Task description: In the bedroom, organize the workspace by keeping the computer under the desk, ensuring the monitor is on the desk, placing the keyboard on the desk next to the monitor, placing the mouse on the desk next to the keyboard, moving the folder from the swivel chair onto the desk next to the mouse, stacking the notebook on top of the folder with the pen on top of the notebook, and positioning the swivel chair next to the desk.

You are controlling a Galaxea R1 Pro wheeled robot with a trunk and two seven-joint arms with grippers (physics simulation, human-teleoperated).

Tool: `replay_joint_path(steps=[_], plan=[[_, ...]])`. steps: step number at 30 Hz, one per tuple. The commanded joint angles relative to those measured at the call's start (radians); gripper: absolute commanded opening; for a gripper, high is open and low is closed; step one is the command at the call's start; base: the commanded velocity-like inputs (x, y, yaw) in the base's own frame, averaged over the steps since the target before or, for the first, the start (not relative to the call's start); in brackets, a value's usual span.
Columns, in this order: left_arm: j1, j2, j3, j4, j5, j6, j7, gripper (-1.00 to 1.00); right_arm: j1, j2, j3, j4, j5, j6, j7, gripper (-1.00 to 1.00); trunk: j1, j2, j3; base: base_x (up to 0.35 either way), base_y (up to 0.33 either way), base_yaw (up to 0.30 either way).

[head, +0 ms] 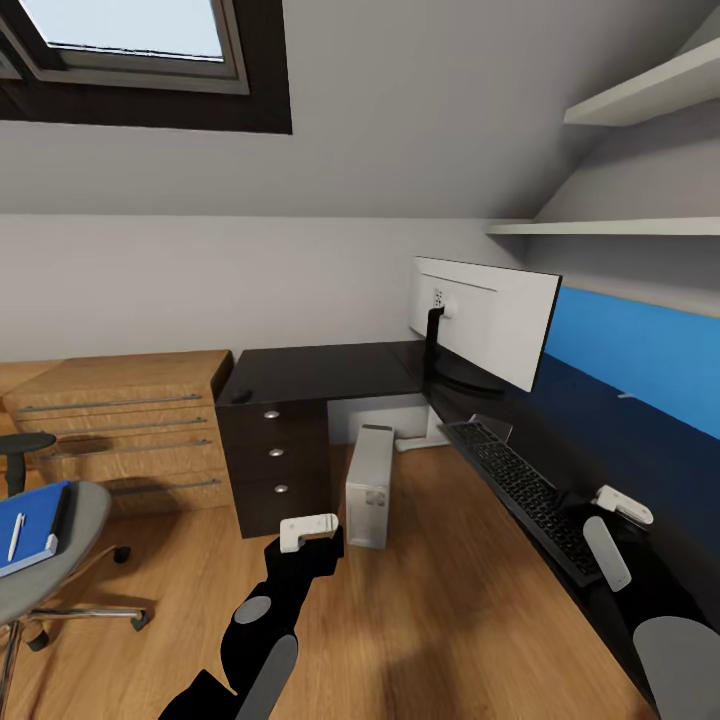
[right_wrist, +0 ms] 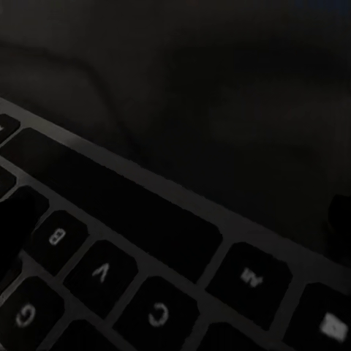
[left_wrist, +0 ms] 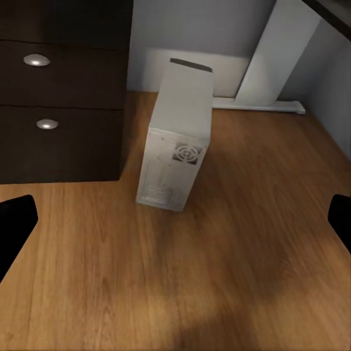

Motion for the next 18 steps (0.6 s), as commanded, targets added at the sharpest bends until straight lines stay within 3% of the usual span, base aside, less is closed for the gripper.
replay_joint_path(steps=[1, 18], plan=[[-0.001, 0.0, -0.002, -0.001, 0.01, 0.002, 0.01, 1.0, 0.0, 0.0, 0.001, 0.006, -0.021, 0.002, -0.006, 1.0, 0.0, 0.0, -0.001, 0.0, 0.0, 0.0], [-0.001, 0.003, 0.001, 0.001, 0.008, 0.002, 0.011, 1.0, 0.0, 0.0, 0.002, 0.005, -0.021, 0.002, -0.006, 1.0, 0.0, 0.0, -0.001, -0.028, 0.0, 0.0]])
